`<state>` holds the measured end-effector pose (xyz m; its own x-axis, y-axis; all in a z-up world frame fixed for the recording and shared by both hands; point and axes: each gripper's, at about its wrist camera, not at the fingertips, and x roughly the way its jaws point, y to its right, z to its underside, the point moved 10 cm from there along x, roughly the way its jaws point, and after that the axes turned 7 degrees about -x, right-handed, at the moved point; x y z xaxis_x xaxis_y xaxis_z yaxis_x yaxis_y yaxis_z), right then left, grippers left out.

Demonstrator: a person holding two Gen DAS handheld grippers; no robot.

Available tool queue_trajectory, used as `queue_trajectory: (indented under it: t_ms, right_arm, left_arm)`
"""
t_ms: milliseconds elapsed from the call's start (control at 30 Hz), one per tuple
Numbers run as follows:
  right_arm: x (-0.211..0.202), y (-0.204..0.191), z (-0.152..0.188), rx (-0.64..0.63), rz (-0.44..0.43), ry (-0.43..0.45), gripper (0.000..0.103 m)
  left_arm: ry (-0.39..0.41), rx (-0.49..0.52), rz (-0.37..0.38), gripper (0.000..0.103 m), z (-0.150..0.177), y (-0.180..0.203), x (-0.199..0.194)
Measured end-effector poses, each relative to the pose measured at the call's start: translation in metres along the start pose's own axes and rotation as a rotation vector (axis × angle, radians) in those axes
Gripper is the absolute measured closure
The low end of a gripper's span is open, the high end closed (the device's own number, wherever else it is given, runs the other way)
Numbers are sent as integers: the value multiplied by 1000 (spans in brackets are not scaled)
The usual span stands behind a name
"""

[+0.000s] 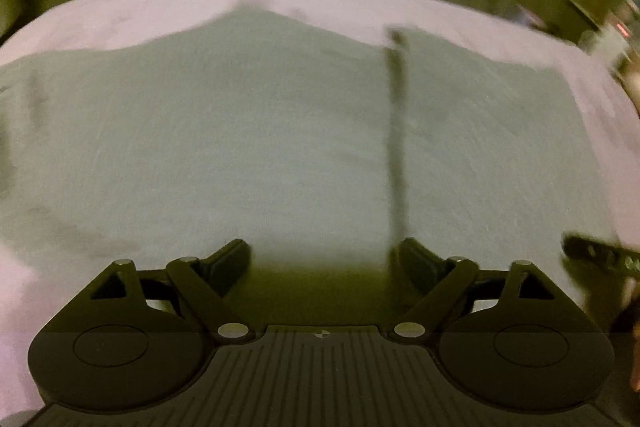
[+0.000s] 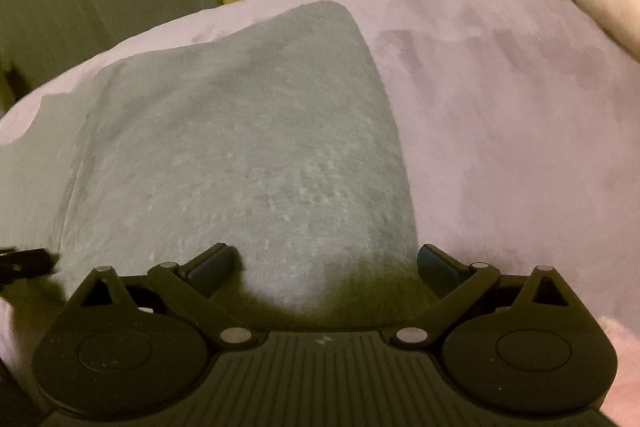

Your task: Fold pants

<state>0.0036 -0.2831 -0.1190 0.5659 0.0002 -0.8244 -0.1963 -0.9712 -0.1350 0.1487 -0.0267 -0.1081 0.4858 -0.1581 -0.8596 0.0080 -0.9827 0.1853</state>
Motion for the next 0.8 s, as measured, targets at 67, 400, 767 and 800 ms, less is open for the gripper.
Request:
queue_trajectory:
  t_ms: [67, 400, 767, 800]
  right_arm:
    - [-1, 6, 1, 66, -34, 15, 4]
    - [-1, -1, 4, 32, 8, 26, 4]
    - [2, -1, 1, 31, 25, 35, 4]
    - [3, -1, 1, 32, 26, 36, 4]
  left_arm:
    - [20, -77, -6, 13, -11, -23, -9]
    - [211, -471, -94, 6, -51, -193, -68]
    - [186, -835, 72, 9, -33, -291, -43]
    - [189, -856, 88, 9, -36, -293, -41]
